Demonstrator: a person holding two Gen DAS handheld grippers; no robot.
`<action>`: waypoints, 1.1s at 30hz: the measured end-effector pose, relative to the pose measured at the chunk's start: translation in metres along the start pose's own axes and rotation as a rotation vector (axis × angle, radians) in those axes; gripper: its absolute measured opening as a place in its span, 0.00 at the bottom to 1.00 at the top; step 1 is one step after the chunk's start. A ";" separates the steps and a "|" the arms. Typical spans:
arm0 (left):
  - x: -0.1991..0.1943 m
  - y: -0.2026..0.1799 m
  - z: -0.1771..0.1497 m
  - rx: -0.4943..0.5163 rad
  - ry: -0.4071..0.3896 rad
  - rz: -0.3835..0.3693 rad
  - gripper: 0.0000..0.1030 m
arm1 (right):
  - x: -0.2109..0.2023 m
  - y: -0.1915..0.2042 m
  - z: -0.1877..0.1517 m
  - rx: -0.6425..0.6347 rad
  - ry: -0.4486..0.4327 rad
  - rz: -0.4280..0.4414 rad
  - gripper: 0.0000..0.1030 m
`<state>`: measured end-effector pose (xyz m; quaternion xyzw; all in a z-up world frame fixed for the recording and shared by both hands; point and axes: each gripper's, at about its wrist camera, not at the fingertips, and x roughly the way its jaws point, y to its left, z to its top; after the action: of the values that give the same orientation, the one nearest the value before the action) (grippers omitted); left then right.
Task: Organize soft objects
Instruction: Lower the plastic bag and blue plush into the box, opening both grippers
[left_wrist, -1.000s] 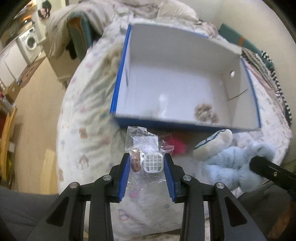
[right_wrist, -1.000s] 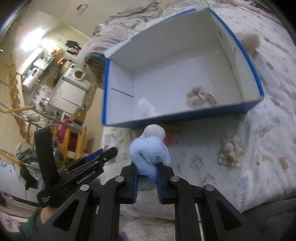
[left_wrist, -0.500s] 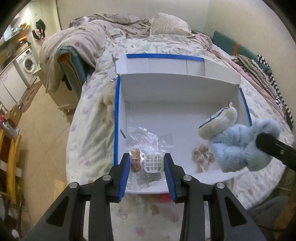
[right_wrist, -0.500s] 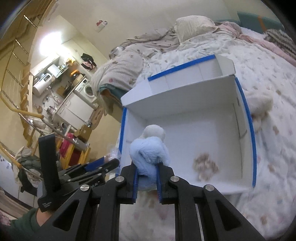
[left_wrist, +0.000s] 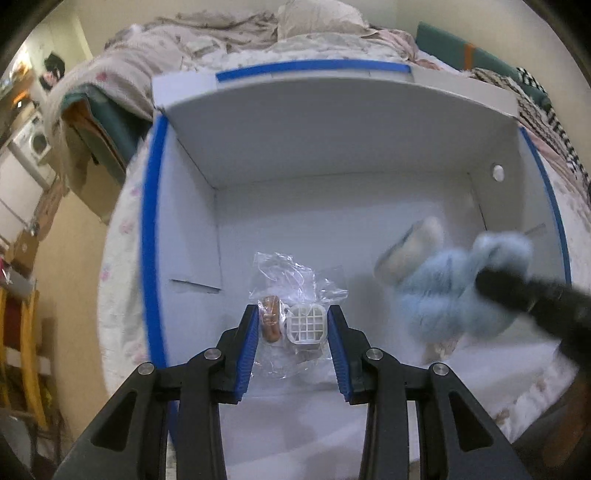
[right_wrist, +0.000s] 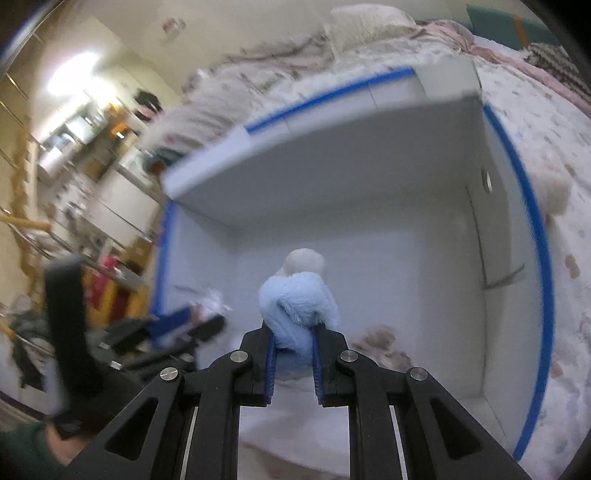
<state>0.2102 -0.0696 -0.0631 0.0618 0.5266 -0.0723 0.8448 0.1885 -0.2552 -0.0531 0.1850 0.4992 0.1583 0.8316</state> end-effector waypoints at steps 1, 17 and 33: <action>0.001 0.000 0.002 -0.012 -0.004 -0.017 0.32 | 0.005 -0.002 -0.002 0.005 0.014 -0.004 0.17; 0.027 -0.003 0.009 -0.040 0.068 -0.029 0.33 | 0.054 -0.023 -0.001 0.065 0.172 -0.080 0.18; 0.012 -0.004 0.010 -0.041 0.018 -0.045 0.68 | 0.044 -0.023 0.005 0.087 0.106 -0.151 0.72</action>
<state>0.2239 -0.0761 -0.0695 0.0335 0.5367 -0.0798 0.8394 0.2144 -0.2562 -0.0955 0.1740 0.5613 0.0828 0.8048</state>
